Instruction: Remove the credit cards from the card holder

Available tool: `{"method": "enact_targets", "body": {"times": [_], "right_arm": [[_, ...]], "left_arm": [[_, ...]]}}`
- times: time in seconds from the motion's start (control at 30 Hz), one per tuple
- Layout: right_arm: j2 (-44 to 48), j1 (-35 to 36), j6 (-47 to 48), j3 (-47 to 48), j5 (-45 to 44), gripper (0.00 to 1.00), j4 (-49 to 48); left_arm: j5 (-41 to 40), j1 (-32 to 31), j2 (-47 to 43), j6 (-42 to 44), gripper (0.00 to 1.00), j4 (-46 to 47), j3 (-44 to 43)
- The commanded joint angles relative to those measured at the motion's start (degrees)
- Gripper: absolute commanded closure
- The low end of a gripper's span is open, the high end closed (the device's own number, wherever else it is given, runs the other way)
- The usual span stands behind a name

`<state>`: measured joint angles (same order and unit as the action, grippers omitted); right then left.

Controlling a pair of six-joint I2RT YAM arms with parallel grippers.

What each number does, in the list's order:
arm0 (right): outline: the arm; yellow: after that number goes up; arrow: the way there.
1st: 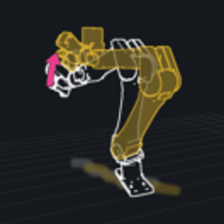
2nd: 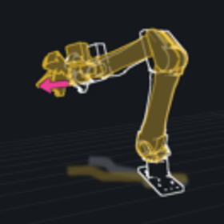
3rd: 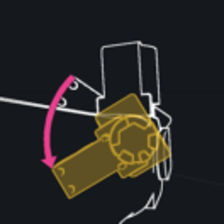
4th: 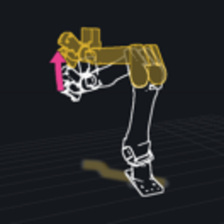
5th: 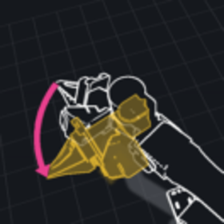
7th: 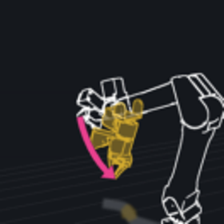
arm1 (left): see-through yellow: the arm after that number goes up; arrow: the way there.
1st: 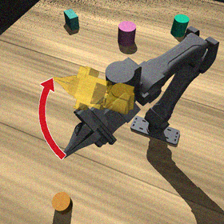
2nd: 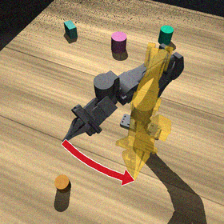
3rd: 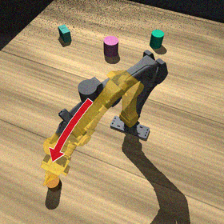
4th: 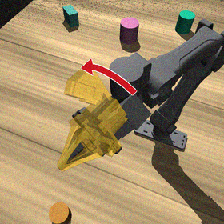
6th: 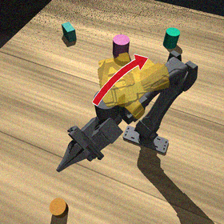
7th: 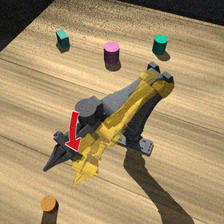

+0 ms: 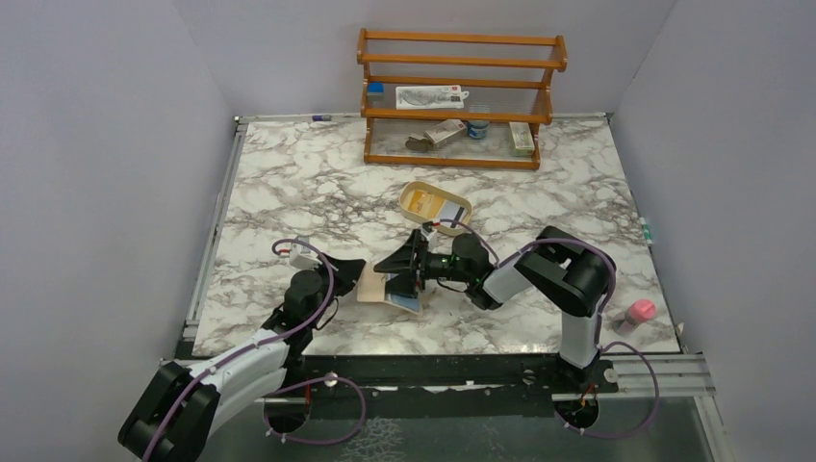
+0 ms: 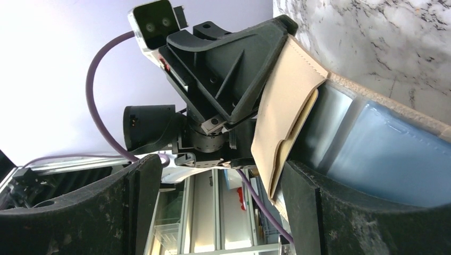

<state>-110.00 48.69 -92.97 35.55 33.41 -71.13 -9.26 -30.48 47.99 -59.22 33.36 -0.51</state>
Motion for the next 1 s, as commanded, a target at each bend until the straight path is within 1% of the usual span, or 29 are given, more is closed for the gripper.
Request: {"method": "enact_targets", "body": {"times": [0.0,0.17,0.2,0.23,0.33,0.37,0.53,0.67,0.73,0.87,0.97], "right_arm": [[2.73,-0.65,0.81,-0.11,-0.34,0.15,-2.53],[0.6,-0.65,1.31,2.23,0.37,0.16,-1.28],[0.28,-0.6,1.3,2.49,0.35,0.18,-1.17],[0.03,-0.53,1.44,2.72,0.34,0.23,-0.89],[-0.58,-0.52,1.8,2.65,0.11,0.46,-0.88],[-0.78,-0.52,1.85,2.23,-0.04,0.5,-1.07],[-1.68,-0.54,2.64,0.62,-0.94,0.51,-1.72],[-3.11,-0.61,3.16,0.18,-1.92,0.47,-1.82],[-4.36,-0.61,2.81,0.07,-2.54,0.47,-1.96],[-6.79,-0.65,1.17,-0.51,-3.84,0.48,-4.29],[-7.1,-0.61,1.52,-0.45,-4.3,0.49,-4.04]], "left_arm": [[-1.24,0.25,-0.56,1.29,1.0,-1.37,2.15],[-1.53,0.25,-0.38,1.47,1.0,-1.5,1.62],[-1.55,0.25,-0.42,1.52,1.0,-1.54,1.5],[-1.6,0.25,-0.46,1.52,1.0,-1.55,1.43],[-1.64,0.25,-0.52,1.65,1.0,-1.63,1.35],[-1.69,0.25,-0.45,1.67,1.0,-1.64,1.34],[-1.48,0.24,-0.3,1.97,1.0,-1.72,1.16],[-0.83,0.25,-0.59,2.41,1.0,-1.81,0.88],[-0.55,0.25,-0.97,2.49,1.0,-1.84,0.92],[-0.48,0.2,-2.04,2.46,1.0,-2.14,1.34],[-0.42,0.25,-2.61,2.53,1.0,-2.46,1.68]]}}
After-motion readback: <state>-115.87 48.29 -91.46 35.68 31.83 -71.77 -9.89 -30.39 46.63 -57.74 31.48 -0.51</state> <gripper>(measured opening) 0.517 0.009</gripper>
